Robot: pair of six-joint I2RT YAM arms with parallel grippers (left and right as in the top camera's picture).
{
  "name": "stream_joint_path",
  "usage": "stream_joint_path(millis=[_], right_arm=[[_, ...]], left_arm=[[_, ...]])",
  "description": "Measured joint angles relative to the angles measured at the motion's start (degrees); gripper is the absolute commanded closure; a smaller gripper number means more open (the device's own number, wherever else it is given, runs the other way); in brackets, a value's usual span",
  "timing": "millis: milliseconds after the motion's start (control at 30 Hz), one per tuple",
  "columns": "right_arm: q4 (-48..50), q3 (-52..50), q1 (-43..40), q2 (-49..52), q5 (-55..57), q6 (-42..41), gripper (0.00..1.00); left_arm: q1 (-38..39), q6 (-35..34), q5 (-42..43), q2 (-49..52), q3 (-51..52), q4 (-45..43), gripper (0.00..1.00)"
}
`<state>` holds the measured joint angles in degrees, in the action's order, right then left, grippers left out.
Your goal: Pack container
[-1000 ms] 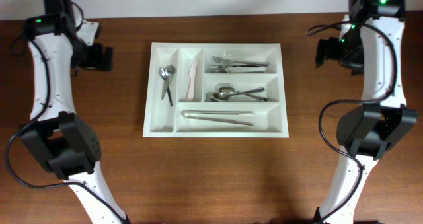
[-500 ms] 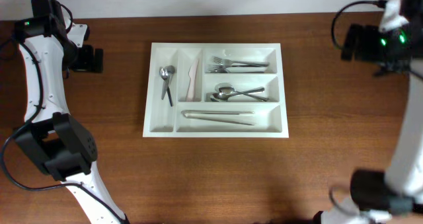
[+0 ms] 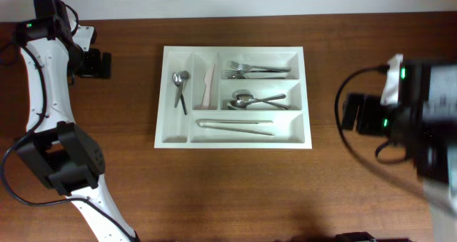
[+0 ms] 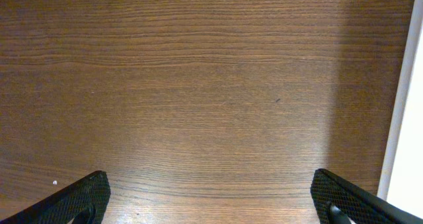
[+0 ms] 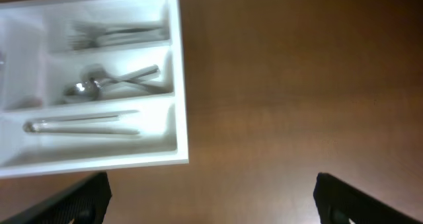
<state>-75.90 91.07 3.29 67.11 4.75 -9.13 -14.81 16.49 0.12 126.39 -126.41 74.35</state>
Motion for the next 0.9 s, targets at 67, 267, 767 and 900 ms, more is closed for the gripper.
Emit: stream_joint_path(millis=[67,267,767,900], right_arm=[[3.63,-4.98,1.79,-5.2,0.39,0.11,0.01],[4.74,-13.7,3.91,-12.76,-0.9,0.09,0.01],[-2.34,-15.02,4.0,-12.68,-1.36,0.09,0.01],[-2.4,-15.02,4.0,-11.69,-1.36,0.09,0.01]], left_arm=[[0.0,0.0,0.0,0.0,0.0,-0.02,0.01],[0.0,0.0,-0.02,0.0,0.0,-0.02,0.01],[0.0,0.0,0.0,0.0,0.0,-0.02,0.01],[0.0,0.0,0.0,0.0,0.0,-0.02,0.01]])
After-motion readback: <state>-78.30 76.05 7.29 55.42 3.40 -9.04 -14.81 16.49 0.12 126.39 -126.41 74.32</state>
